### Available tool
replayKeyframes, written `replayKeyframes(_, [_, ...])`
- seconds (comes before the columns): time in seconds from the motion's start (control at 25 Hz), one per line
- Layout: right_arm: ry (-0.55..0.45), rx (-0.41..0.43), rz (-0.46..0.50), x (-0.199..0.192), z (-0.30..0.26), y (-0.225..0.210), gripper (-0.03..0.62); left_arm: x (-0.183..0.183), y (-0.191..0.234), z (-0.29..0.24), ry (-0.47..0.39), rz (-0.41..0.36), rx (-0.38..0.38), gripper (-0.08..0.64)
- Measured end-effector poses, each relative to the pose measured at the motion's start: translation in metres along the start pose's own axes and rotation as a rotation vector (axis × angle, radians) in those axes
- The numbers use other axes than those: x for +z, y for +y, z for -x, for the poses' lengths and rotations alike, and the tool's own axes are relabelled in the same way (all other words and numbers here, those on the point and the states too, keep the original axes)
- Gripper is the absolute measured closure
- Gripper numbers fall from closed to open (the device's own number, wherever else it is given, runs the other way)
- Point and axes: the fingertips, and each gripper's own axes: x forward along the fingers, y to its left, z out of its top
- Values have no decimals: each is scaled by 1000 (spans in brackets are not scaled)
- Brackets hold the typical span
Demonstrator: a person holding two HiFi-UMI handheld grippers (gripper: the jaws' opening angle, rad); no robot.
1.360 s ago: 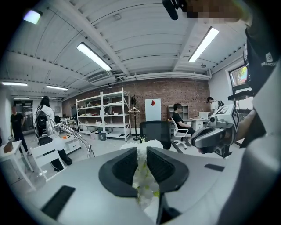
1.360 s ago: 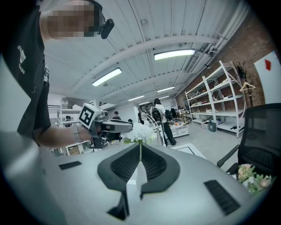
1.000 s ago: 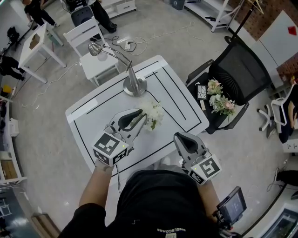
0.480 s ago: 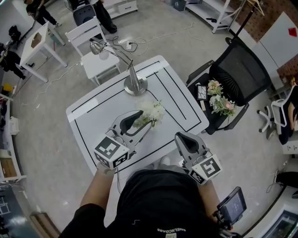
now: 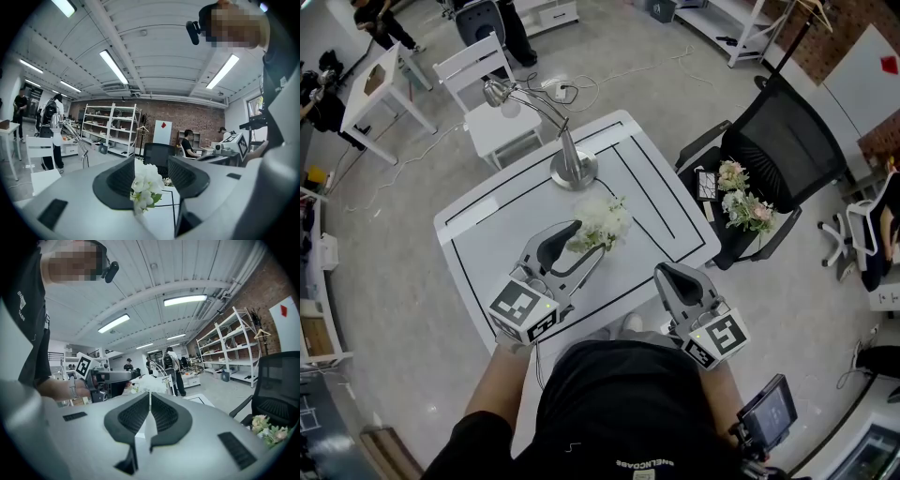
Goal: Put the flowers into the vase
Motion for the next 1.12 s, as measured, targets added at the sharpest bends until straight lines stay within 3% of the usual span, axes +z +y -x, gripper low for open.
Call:
replayKeyframes(0.36, [-46,55,17,25,-16,9,586,5,7,26,-42,8,72,357])
replayKeyframes(0.8, [-67,303,57,48,-80,76,586,7,27,98,-100,37,259,374])
replayKeyframes(1.12, [-38,493,71,39,-116,141,586,4,38,169,-185,80,415,538])
